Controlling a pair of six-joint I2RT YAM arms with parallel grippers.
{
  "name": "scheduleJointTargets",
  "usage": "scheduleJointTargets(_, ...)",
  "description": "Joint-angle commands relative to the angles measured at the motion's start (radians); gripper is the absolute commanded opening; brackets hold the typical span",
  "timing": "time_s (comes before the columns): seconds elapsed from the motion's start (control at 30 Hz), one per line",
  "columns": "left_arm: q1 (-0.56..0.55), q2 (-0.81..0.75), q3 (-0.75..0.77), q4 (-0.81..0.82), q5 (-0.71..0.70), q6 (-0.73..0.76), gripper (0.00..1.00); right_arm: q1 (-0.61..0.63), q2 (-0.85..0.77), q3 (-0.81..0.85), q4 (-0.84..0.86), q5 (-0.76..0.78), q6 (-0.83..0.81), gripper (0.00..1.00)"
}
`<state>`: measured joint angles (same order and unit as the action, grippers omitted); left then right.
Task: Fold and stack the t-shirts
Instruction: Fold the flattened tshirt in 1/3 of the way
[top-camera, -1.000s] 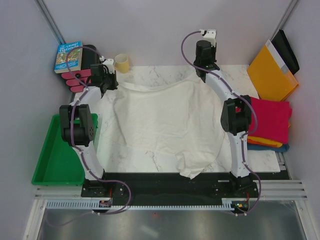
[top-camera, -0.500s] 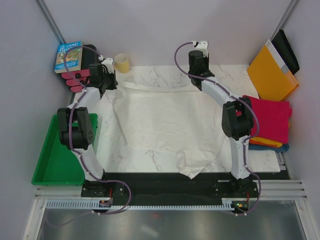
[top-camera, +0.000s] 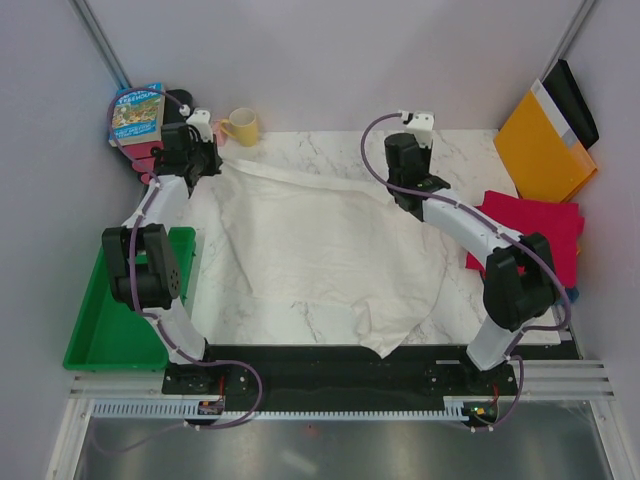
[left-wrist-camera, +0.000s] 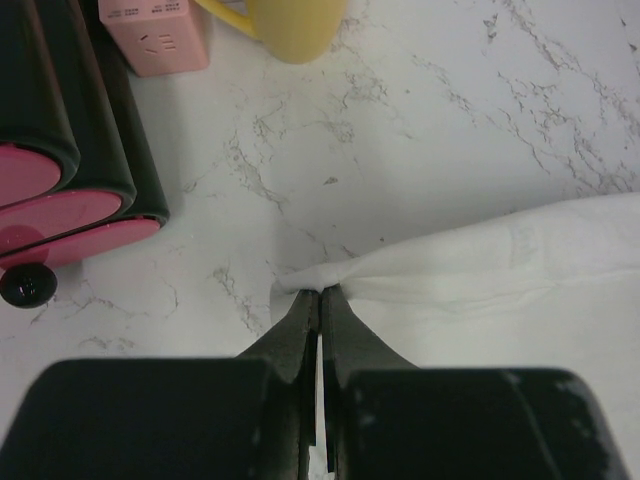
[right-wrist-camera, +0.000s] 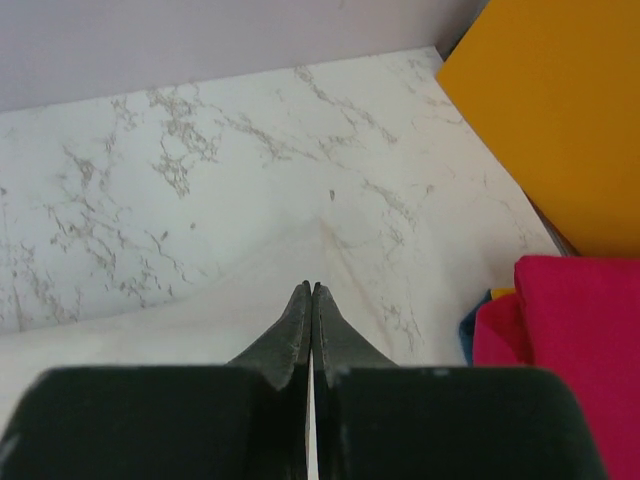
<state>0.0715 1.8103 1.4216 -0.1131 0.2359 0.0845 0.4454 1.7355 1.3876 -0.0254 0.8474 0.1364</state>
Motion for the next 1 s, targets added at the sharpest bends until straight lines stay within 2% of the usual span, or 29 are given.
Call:
scheduleJointTargets(0.0, 0.007, -0.032, -0.01, -0.007, -0.012, 0.037, 0.02, 0.041, -0.083, -0.134, -0.065, 0.025, 0.138, 0.0)
scheduleJointTargets(0.13, 0.007, -0.043, -0.045, -0.002, -0.012, 0.041, 0.02, 0.097, -0.148, -0.277, -0.113, 0.035, 0.235, 0.0)
scheduleJointTargets(0.33, 0.013, -0.062, -0.079, -0.002, -0.02, 0.064, 0.02, 0.144, -0.206, -0.383, -0.172, 0.038, 0.339, 0.0)
scheduleJointTargets(0.6, 0.027, -0.104, -0.119, 0.004, -0.027, 0.075, 0.02, 0.187, -0.272, -0.407, -0.24, 0.059, 0.39, 0.0)
scheduleJointTargets(0.97, 0.039, -0.109, -0.09, -0.025, -0.009, 0.064, 0.02, 0.226, -0.338, -0.433, -0.317, 0.058, 0.463, 0.0)
